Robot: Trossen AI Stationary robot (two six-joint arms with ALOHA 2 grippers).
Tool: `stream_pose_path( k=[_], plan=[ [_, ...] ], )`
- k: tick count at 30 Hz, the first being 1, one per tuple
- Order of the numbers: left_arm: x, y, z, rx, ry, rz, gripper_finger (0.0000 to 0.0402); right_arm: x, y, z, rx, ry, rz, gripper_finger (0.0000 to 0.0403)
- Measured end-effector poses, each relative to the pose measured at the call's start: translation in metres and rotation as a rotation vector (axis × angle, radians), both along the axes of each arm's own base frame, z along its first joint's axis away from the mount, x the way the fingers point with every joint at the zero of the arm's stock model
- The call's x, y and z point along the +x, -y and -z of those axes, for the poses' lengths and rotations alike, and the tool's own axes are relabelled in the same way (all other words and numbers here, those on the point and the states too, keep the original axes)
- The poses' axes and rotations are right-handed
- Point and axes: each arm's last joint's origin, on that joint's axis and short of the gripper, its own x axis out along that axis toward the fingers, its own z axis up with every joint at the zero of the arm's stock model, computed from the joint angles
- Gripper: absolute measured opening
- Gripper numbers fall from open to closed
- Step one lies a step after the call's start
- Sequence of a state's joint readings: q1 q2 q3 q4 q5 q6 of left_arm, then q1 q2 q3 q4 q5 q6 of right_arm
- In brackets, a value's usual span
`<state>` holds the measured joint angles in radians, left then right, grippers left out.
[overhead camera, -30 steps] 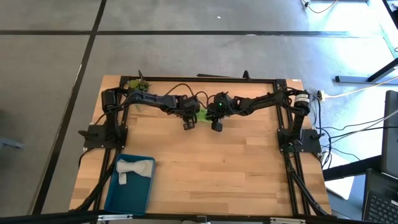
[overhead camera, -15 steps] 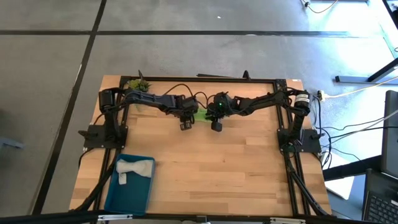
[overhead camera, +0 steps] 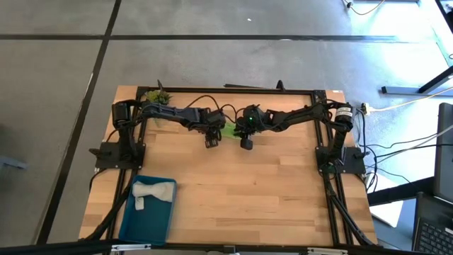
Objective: Roll microfiber towels into tight, uniform cylinder then place into a basket
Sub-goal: Roll the green towel
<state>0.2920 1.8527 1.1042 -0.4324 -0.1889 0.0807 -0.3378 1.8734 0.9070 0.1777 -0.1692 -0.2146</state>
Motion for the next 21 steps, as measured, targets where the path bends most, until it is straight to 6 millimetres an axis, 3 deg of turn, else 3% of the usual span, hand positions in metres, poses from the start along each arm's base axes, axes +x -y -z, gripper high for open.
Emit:
stream_pose_path(
  k=[13, 21],
  plan=[
    [0.0010, -0.0002, -0.0009, -0.001, 0.011, 0.000, 0.0260, -0.0003, -0.0001, 0.0003, 0.000, -0.002, 0.000, 0.0113],
    [0.0011, -0.0004, -0.0011, 0.000, 0.013, -0.001, 0.0261, -0.0005, -0.0002, 0.0006, 0.001, -0.003, 0.000, 0.0113]
  ],
)
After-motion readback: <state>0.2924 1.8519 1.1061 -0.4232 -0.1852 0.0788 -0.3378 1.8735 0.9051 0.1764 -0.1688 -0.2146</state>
